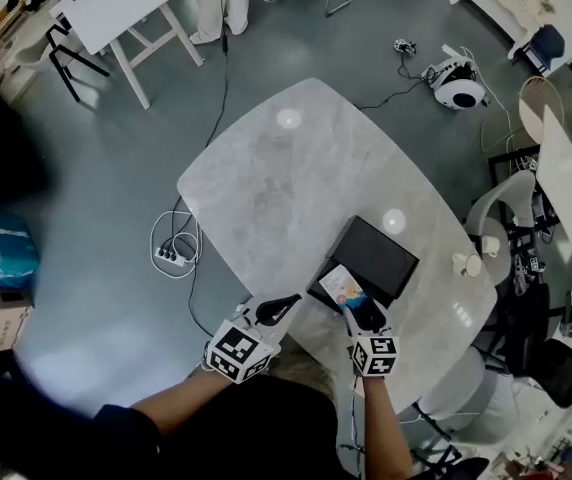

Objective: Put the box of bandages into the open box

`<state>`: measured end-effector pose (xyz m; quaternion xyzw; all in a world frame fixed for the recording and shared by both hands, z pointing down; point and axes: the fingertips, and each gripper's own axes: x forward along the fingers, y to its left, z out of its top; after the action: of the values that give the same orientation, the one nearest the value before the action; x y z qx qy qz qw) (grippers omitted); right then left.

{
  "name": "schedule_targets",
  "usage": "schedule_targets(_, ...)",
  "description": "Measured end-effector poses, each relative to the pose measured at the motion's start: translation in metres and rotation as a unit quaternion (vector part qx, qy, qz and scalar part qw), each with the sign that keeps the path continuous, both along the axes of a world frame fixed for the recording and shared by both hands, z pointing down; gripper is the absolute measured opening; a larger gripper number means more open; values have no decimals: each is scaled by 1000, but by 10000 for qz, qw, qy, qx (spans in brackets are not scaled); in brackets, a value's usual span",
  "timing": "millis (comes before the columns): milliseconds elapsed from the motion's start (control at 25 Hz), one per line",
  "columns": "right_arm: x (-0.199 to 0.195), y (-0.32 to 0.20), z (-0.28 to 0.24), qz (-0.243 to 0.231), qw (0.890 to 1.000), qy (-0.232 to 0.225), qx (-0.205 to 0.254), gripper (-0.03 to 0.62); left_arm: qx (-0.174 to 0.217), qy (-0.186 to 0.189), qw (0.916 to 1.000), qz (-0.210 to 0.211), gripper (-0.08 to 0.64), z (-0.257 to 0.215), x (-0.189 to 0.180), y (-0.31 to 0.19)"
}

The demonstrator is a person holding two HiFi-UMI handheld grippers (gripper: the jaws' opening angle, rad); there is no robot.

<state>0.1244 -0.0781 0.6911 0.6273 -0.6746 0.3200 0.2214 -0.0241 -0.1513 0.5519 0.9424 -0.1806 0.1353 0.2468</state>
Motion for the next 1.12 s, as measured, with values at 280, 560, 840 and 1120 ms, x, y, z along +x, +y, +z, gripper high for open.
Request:
schedule_targets(280, -29, 48, -74, 1290, 9887, -20, 767, 62, -126, 299, 9981, 524, 15, -6, -26, 33)
schedule_targets(560, -45, 113, -133, 1930, 9721, 132, 1324, 32, 174, 431, 9937, 1017, 15, -20, -4, 73)
schedule_targets(840, -14, 163, -176, 2423, 9496, 513, 1922, 31, 667, 581, 9921, 894, 15, -58, 19, 99)
schedule_targets(1120, 25, 198, -228, 2234, 9412, 956, 2346, 31, 1103, 482, 9878, 991, 15, -70, 47, 146)
